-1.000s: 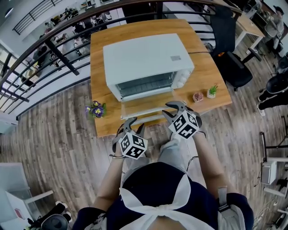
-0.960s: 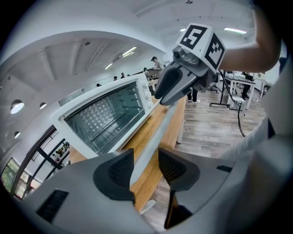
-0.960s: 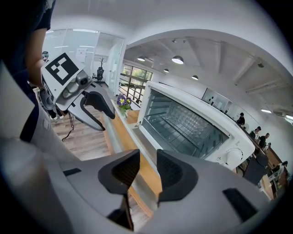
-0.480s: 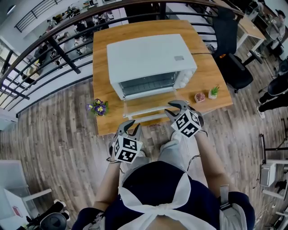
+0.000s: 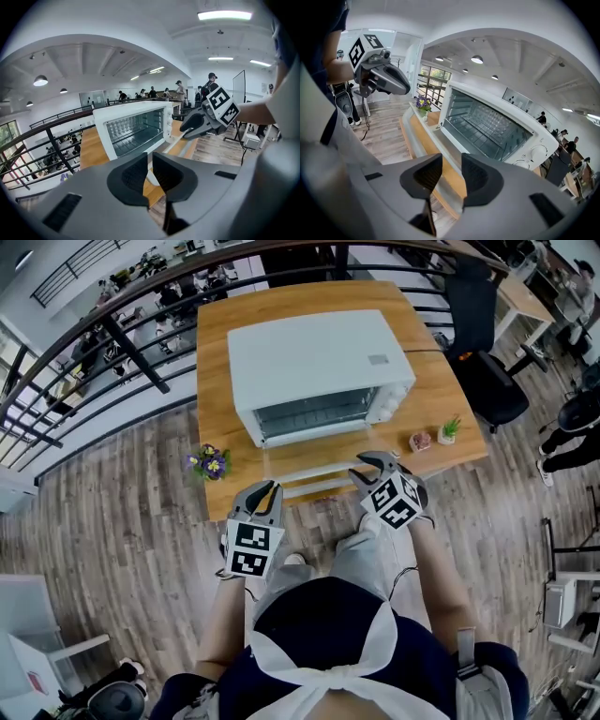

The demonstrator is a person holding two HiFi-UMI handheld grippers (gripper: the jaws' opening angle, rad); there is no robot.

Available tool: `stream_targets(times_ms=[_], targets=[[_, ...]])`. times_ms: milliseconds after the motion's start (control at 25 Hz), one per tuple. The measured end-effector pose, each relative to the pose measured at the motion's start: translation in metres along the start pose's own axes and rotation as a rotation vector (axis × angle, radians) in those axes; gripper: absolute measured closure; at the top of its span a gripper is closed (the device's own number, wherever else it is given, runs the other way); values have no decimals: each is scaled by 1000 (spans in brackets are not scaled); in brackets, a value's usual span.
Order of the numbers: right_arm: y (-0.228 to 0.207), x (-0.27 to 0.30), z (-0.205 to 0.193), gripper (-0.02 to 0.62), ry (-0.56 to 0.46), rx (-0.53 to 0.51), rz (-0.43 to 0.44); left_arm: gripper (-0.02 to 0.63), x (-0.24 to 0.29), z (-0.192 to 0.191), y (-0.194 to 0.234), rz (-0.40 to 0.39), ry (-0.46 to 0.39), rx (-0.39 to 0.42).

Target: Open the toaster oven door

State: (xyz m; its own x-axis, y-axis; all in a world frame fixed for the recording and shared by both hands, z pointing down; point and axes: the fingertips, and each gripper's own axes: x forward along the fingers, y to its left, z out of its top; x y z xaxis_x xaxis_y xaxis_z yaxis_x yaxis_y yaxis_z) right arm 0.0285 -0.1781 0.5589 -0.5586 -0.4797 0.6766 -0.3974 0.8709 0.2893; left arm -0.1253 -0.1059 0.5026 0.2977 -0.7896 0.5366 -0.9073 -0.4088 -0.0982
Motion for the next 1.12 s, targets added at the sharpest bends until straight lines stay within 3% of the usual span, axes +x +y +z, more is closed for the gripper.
stream_targets(times_ms=[1120], targets=[[36,9,-38,456,98,-2,19,569,17,7,-9,-59,-1,12]])
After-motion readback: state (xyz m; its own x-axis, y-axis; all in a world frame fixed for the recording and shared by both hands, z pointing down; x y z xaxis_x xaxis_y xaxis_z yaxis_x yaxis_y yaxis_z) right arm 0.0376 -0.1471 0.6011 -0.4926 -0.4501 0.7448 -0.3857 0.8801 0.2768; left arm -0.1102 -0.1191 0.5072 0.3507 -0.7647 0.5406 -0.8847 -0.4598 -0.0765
